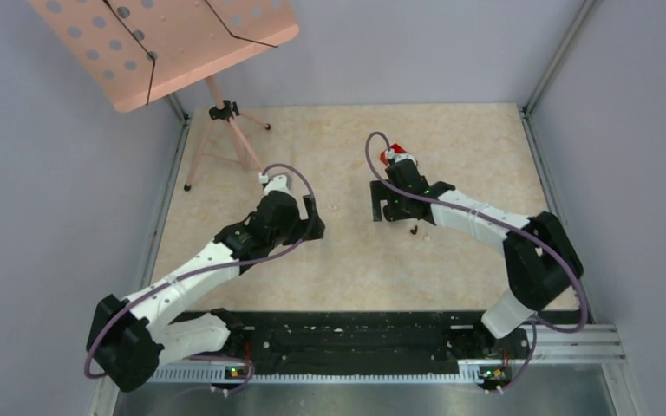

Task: Insert the wireless bluetooth earbuds into the charging case
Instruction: Pick up the charging case at the center of the board.

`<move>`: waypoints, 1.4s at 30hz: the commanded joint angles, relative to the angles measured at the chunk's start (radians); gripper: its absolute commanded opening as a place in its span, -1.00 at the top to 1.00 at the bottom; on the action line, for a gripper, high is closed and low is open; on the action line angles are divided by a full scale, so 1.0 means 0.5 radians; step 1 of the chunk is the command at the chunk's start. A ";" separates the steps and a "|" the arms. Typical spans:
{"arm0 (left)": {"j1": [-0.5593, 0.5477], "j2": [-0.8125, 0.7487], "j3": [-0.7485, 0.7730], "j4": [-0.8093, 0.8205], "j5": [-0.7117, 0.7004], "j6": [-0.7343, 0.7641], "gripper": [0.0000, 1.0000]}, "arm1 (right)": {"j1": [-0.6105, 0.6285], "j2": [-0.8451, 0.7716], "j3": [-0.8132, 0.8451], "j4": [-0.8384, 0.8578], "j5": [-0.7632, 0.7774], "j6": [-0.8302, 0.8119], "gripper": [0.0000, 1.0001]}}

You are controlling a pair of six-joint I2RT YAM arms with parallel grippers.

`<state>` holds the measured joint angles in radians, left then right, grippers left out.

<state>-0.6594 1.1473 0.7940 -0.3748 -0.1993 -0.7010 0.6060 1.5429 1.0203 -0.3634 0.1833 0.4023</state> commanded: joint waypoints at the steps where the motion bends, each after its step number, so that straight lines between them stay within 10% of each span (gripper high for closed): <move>1: 0.014 -0.318 -0.167 0.070 -0.046 -0.049 -0.93 | -0.012 0.246 0.199 0.049 0.056 -0.144 -0.95; 19: 0.015 -0.221 -0.079 0.041 0.005 -0.031 -0.92 | -0.132 0.652 0.368 0.076 -0.098 -0.216 -0.36; 30: 0.021 -0.109 -0.037 0.045 0.023 -0.107 -0.91 | -0.129 0.452 0.272 0.114 -0.216 -0.138 0.08; 42: 0.232 0.052 -0.055 0.343 0.594 -0.302 -0.72 | -0.125 -0.117 -0.169 0.316 -0.635 0.029 0.11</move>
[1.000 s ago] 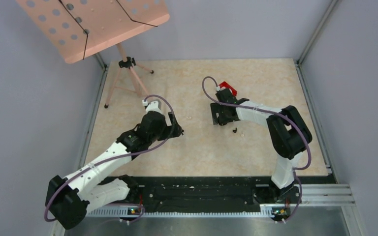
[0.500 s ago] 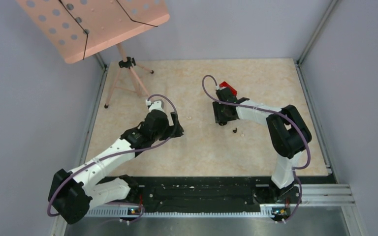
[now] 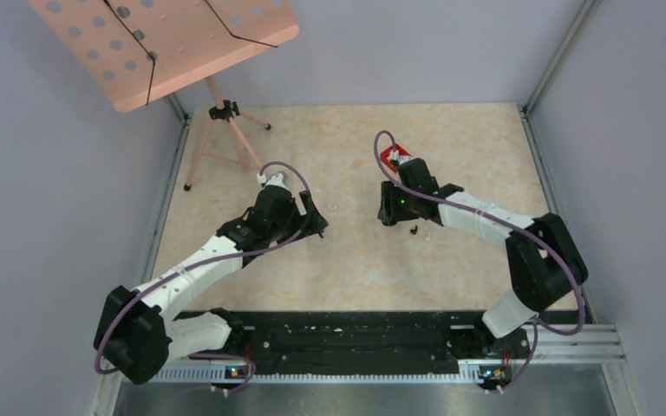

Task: Insert the wireless bluetooth earbuds into the charging case
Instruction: Pick up the charging case at the center of the board.

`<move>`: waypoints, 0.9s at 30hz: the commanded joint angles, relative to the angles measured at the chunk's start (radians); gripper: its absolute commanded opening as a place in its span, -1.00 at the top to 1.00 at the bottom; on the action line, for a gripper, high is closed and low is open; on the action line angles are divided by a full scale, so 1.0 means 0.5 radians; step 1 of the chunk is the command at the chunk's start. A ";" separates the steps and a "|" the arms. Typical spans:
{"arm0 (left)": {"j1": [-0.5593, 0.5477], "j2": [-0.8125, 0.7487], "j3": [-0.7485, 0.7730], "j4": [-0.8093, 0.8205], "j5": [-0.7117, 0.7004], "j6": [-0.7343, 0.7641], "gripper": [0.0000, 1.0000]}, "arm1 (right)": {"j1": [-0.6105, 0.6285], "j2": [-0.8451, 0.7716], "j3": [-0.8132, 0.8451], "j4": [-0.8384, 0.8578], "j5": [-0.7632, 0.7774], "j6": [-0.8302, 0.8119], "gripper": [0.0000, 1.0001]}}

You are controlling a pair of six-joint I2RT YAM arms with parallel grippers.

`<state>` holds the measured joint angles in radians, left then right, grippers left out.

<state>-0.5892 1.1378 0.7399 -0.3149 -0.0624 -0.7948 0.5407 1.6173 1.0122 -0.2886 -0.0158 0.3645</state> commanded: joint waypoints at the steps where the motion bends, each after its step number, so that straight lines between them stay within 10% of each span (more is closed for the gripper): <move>1: 0.111 0.102 0.054 0.282 0.409 -0.145 -0.69 | 0.005 -0.332 -0.199 0.196 -0.277 0.146 0.12; 13: -0.035 0.247 -0.045 0.907 0.756 0.099 -0.70 | 0.005 -0.728 -0.589 0.603 -0.162 1.477 0.08; 27: -0.280 0.280 -0.167 1.393 0.437 -0.005 -0.60 | 0.007 -0.718 -0.610 0.607 -0.161 1.868 0.10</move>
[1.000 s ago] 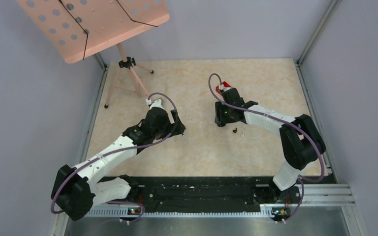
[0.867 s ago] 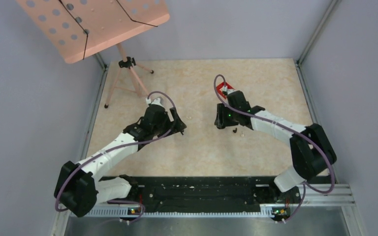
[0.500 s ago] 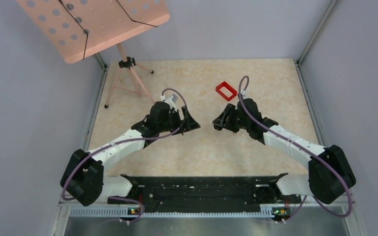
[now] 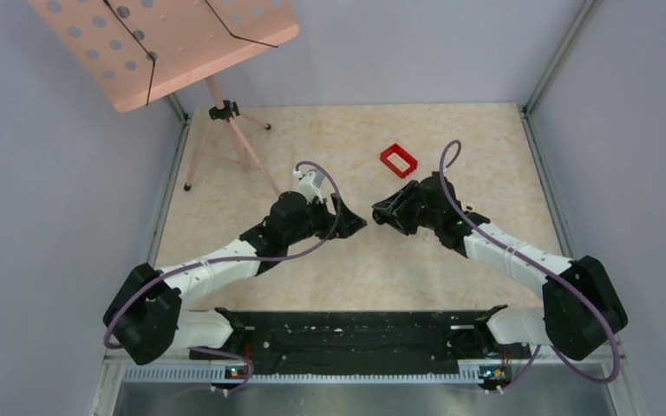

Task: Insert the wireless bluetooth earbuds into the charging case
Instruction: Pick up the charging case at the center of the board.

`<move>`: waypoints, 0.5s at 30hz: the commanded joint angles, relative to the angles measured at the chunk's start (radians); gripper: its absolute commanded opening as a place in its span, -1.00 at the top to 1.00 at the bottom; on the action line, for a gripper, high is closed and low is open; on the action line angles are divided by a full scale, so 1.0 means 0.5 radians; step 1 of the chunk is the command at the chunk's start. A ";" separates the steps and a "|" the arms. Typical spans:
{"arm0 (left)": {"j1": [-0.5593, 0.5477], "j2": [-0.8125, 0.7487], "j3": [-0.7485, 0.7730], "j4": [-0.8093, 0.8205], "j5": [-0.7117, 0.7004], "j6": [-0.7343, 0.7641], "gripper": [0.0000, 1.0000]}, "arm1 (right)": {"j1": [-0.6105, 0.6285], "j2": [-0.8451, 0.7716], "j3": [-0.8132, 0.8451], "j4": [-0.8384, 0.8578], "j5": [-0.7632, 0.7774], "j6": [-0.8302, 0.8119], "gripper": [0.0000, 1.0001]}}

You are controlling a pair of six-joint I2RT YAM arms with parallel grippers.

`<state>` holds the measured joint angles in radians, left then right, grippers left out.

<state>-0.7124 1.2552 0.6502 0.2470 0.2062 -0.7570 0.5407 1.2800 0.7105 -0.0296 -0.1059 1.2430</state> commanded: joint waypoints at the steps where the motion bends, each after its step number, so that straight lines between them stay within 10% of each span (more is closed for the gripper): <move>1: -0.049 0.059 0.015 0.297 -0.121 -0.088 -0.59 | 0.006 -0.042 -0.003 0.093 0.012 0.116 0.10; 15: -0.109 0.310 0.205 0.321 -0.102 -0.070 -0.45 | 0.009 -0.063 0.003 0.111 -0.062 0.144 0.11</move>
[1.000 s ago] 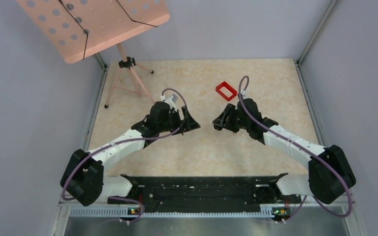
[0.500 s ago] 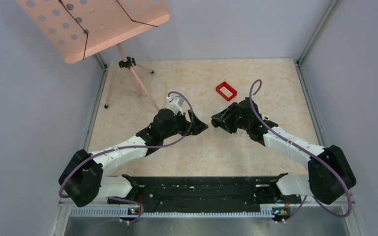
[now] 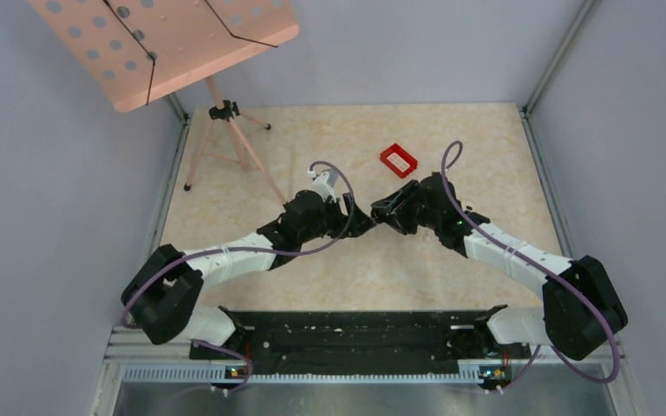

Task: Insert the wireless bluetooth earbuds into the charging case
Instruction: Pick up the charging case at the center of the board.

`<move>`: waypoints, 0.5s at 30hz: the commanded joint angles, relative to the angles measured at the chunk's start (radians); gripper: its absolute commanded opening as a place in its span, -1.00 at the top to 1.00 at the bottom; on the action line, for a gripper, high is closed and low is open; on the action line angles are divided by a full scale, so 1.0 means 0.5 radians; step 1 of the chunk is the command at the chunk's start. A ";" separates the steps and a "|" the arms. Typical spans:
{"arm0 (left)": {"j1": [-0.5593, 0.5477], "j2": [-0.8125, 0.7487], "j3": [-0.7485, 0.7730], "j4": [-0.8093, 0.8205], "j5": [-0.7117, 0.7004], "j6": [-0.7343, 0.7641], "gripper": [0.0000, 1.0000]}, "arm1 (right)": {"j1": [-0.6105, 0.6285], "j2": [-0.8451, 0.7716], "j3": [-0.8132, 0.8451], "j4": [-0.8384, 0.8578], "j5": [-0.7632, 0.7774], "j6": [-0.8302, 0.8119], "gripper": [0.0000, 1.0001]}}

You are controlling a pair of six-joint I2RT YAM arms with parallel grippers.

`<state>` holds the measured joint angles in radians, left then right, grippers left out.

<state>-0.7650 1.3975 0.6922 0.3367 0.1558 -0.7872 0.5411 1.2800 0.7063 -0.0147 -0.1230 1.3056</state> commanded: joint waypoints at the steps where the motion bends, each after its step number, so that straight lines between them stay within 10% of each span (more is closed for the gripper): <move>1: -0.004 0.041 0.133 0.140 -0.007 -0.014 -0.44 | 0.007 -0.065 0.009 0.088 -0.038 0.021 0.11; 15: -0.004 0.143 0.212 0.130 -0.027 -0.054 -0.16 | 0.034 -0.088 -0.002 0.136 -0.130 0.030 0.12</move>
<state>-0.7650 1.4712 0.7650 0.3565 0.1585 -0.8097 0.5453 1.2778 0.7048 0.0044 -0.1658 1.3132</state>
